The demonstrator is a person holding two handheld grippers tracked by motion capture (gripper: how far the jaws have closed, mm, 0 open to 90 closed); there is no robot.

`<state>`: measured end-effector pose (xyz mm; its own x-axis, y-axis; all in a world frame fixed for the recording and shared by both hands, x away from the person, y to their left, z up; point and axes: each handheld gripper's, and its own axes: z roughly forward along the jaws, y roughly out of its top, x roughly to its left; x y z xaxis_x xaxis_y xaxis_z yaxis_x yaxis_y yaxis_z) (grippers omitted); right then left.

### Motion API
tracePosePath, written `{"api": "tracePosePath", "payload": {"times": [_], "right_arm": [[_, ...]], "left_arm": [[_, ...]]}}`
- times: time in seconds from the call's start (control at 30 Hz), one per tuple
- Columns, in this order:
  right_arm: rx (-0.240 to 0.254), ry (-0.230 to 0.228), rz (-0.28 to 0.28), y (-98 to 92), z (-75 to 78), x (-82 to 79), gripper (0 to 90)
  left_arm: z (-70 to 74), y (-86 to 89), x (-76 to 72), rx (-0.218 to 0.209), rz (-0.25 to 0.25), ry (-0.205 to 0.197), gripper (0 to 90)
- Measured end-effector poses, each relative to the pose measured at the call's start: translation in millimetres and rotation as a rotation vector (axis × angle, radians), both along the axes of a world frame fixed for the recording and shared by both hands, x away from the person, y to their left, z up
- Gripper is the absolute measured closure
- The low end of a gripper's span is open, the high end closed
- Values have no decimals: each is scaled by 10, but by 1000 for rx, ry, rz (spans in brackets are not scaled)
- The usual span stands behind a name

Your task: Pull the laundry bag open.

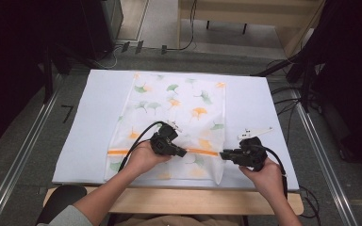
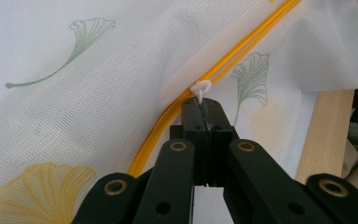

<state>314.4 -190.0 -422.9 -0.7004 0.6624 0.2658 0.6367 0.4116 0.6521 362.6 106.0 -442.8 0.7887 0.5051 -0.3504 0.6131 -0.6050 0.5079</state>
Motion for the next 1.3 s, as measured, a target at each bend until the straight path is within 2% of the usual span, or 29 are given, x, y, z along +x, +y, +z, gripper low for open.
{"api": "tracePosePath", "payload": {"times": [0.07,0.23,0.37,0.5,0.8,1.3], "right_arm": [[0,0,0,-1,0,-1,841],[1,-2,2,-12,-5,2,840],[1,-2,4,-23,-10,6,839],[3,-2,3,-34,-10,10,839],[3,3,7,-36,-10,13,838],[-4,11,14,-46,-8,27,837]], "left_arm": [[-12,15,2,-20,6,9,900],[-12,16,-4,-20,4,5,900],[-8,18,13,-43,20,13,900],[1,23,24,-48,18,14,900],[13,38,24,-48,18,19,900],[27,140,29,-41,49,26,900]]}}
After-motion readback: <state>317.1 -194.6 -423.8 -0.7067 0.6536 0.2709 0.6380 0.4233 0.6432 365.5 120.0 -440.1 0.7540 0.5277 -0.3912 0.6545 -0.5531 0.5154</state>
